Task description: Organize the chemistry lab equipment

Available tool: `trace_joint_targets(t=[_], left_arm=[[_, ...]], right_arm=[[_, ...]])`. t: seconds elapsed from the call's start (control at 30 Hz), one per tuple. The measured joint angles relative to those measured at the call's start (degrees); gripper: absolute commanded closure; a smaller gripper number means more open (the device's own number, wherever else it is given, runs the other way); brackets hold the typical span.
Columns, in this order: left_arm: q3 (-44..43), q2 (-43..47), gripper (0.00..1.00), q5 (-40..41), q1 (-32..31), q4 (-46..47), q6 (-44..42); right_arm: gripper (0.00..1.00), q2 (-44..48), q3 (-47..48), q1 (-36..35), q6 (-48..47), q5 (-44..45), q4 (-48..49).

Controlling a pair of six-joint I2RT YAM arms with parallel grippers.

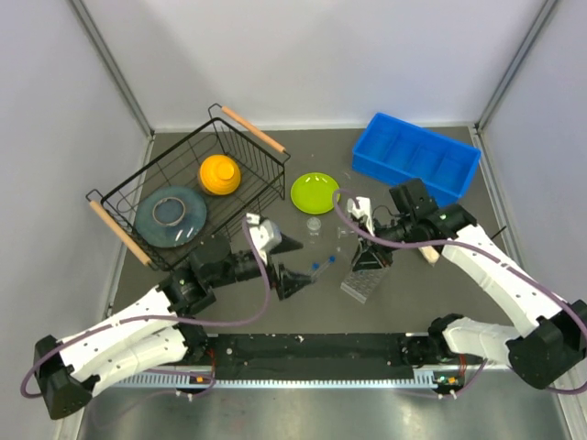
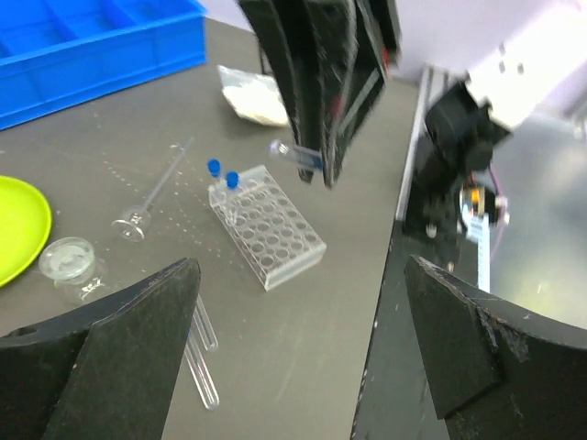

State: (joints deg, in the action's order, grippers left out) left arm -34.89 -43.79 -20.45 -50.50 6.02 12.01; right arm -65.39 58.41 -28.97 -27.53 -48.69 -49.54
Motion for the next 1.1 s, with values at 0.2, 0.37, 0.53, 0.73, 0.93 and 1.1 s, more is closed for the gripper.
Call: trace_joint_targets(t=[0.2, 0.37, 0.53, 0.73, 0.93, 1.1], left_arm=[[4.70, 2.38, 0.01, -3.58, -6.49, 0.48, -17.07], [4.70, 0.11, 0.01, -3.58, -10.21, 2.97, -24.50], [4.55, -4.61, 0.11, -2.64, -12.59, 4.15, -27.36], [1.27, -9.66, 0.25, -0.39, -14.84, 3.41, -28.70], [-1.97, -11.39, 0.32, 0.44, -15.69, 2.89, -28.92], [-3.58, -14.08, 0.42, 0.90, -16.96, -0.61, -30.64]], right_arm=[[0.92, -2.60, 1.25, -5.16, -7.06, -1.25, -6.60], [0.92, -5.88, 1.29, -8.22, -9.40, -2.54, -9.25], [0.92, -7.10, 1.51, -9.64, -10.54, -3.43, -10.71], [0.92, -7.85, 1.73, -10.36, -11.37, -4.28, -11.34], [0.92, -8.72, 1.73, -10.69, -11.54, -4.61, -11.39], [0.92, -8.87, 1.73, -10.73, -11.63, -5.05, -11.39]])
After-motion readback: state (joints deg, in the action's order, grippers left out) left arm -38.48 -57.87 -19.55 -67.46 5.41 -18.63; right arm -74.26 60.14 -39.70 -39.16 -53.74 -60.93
